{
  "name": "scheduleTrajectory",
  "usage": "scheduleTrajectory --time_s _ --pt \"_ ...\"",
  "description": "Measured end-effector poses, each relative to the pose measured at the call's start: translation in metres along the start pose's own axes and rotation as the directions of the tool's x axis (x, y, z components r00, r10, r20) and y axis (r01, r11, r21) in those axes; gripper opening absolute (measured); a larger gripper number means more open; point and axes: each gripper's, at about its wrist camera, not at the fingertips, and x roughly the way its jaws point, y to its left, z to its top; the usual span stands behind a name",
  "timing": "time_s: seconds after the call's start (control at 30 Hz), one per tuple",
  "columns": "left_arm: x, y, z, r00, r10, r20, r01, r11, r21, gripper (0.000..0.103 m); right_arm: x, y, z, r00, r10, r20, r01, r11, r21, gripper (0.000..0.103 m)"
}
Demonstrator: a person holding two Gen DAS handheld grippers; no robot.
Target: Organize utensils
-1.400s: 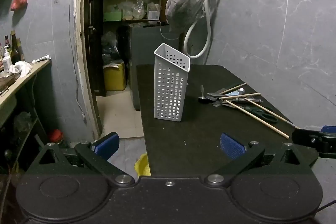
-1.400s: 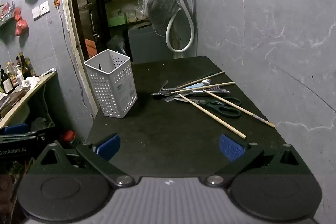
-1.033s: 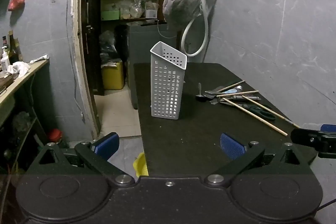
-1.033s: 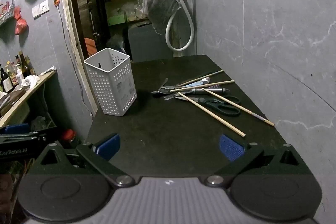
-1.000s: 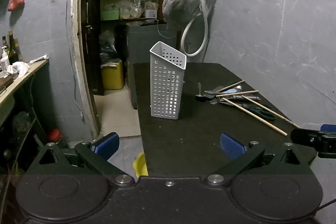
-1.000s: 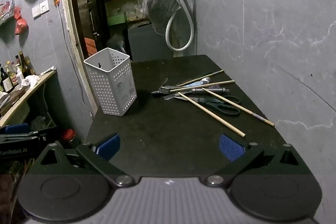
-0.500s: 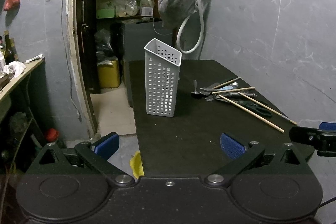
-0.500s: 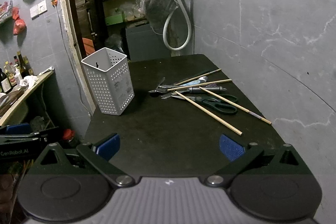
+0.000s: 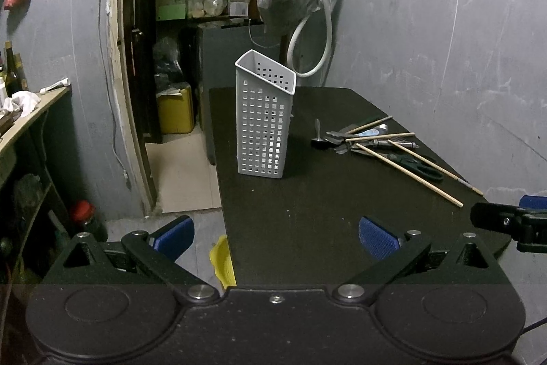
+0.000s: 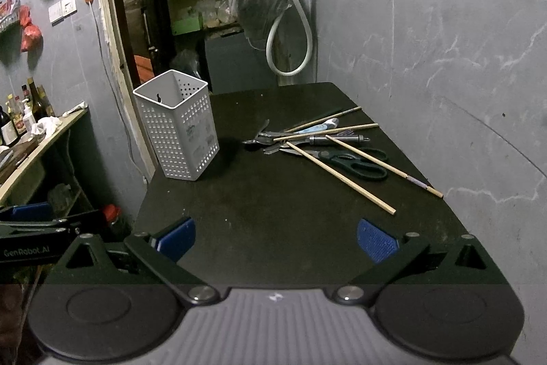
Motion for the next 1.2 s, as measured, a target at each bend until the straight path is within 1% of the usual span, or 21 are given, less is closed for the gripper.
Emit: scheduleTrajectory --time_s 0.5,1.2 --pt "0.011 -0.002 0.002 1.0 -0.003 -0.029 0.003 1.0 0.003 0.102 0.002 0.0 0.0 1.0 -0.001 -0.02 0.001 1.0 -0.001 0.103" --pt "0.013 -0.003 0.001 1.0 -0.004 -0.029 0.004 1.0 0.005 0.102 0.004 -0.003 0.001 1.0 -0.002 -0.022 0.002 1.0 0.002 0.103"
